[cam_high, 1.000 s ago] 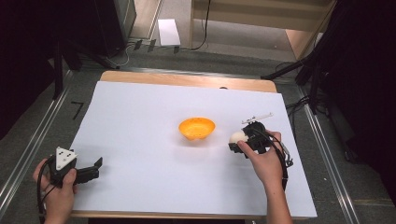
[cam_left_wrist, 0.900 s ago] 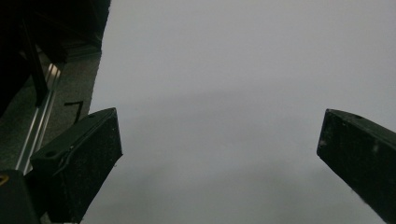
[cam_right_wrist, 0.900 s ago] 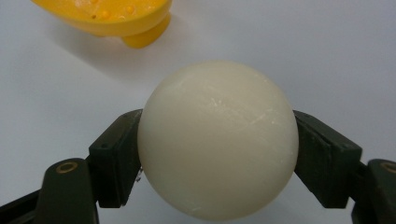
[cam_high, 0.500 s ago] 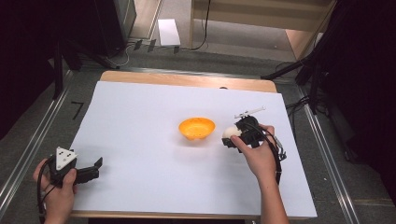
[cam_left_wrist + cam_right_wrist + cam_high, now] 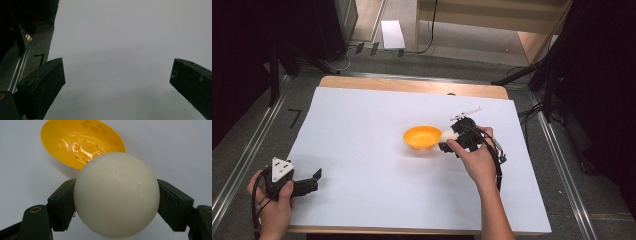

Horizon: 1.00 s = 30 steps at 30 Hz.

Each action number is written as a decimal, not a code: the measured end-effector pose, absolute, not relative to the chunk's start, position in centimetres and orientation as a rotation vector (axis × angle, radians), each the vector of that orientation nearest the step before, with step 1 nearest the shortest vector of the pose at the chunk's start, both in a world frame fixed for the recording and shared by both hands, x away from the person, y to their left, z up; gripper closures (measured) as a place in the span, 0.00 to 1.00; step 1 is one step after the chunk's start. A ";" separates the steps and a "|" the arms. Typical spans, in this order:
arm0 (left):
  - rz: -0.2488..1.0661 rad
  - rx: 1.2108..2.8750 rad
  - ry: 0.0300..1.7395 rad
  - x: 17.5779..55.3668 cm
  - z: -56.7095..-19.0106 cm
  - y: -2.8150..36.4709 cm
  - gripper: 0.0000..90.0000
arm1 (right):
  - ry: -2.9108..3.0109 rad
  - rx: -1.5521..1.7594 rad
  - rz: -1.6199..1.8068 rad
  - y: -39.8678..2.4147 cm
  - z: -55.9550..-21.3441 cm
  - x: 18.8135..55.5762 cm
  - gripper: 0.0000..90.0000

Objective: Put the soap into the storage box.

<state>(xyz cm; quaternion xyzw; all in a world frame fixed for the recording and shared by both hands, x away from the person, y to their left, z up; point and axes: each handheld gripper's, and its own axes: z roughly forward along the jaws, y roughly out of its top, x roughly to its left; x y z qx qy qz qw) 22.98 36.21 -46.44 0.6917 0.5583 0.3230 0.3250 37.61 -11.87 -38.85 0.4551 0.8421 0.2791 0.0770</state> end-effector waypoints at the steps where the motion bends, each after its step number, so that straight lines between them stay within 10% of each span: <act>1: 0.847 1.814 1.464 23.0 -46.4 36.2 0.00 | 2.522 1.369 0.837 -11.7 -38.8 37.7 0.27; 30: 0.842 1.815 1.464 23.0 -46.4 36.2 0.00 | 2.570 1.301 0.844 -7.7 -38.1 39.3 0.27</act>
